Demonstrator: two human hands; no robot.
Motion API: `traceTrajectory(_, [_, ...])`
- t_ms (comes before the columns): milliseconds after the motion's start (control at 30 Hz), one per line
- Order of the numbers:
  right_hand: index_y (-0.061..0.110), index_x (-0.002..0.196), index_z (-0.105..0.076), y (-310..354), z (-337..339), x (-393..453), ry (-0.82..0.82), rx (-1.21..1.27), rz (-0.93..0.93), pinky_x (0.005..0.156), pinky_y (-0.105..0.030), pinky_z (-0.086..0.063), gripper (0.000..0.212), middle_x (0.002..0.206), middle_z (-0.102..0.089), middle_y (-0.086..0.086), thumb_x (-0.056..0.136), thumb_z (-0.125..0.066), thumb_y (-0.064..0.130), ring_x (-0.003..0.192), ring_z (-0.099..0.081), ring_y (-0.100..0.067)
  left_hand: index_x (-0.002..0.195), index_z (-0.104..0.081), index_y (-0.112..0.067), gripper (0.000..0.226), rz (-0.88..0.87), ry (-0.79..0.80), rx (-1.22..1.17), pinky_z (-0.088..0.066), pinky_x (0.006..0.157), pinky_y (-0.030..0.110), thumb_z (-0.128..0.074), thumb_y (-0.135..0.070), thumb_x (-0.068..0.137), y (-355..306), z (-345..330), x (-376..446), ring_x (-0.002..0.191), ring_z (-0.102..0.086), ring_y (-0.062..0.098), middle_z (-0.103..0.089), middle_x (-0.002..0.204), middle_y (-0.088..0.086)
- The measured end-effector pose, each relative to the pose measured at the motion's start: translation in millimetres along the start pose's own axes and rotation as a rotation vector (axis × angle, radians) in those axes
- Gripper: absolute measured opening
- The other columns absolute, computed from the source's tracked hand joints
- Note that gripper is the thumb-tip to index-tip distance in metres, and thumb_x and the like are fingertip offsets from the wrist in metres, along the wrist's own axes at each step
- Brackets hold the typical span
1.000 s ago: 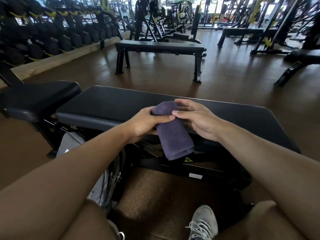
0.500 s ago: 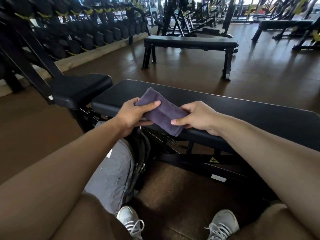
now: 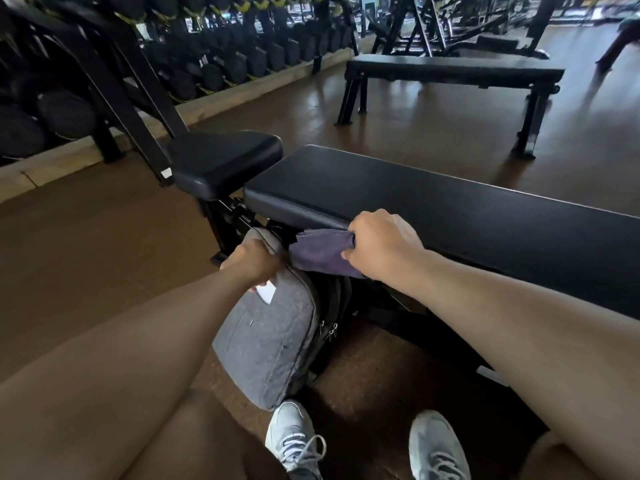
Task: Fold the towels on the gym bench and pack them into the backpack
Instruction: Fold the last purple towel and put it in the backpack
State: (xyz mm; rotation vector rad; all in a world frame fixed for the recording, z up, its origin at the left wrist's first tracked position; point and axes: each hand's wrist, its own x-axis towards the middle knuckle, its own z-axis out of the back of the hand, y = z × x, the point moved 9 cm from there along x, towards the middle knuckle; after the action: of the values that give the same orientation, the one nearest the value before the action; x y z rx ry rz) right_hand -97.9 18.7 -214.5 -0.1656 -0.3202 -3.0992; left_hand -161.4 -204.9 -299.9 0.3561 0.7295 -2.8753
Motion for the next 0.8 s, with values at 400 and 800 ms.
traceTrajectory(400, [0.026, 0.09, -0.066, 26.2, -17.1, 9.6, -0.051, -0.244, 0.104, 0.063, -0.031, -0.034, 0.008, 0.067, -0.044, 0.004, 0.086, -0.068, 0.032, 0.078, -0.065, -0.027, 0.098, -0.066, -0.003, 0.028, 0.128, 0.196, -0.063, -0.063, 0.069, 0.038, -0.051, -0.028, 0.098, 1.0, -28.6, 15.2, 0.082, -0.075, 0.022, -0.075, 0.087, 0.009])
traceTrajectory(800, [0.01, 0.099, -0.074, 54.1, -82.7, 13.8, 0.454, 0.24, 0.021, 0.05, -0.023, -0.055, 0.034, 0.063, -0.072, -0.008, 0.082, -0.078, 0.039, 0.042, -0.064, -0.015, 0.109, -0.067, 0.003, 0.018, 0.042, 0.453, -0.353, -0.061, 0.089, 0.046, -0.058, -0.01, 0.1, 71.5, -7.2, -37.0, 0.097, -0.074, 0.031, -0.075, 0.096, 0.021])
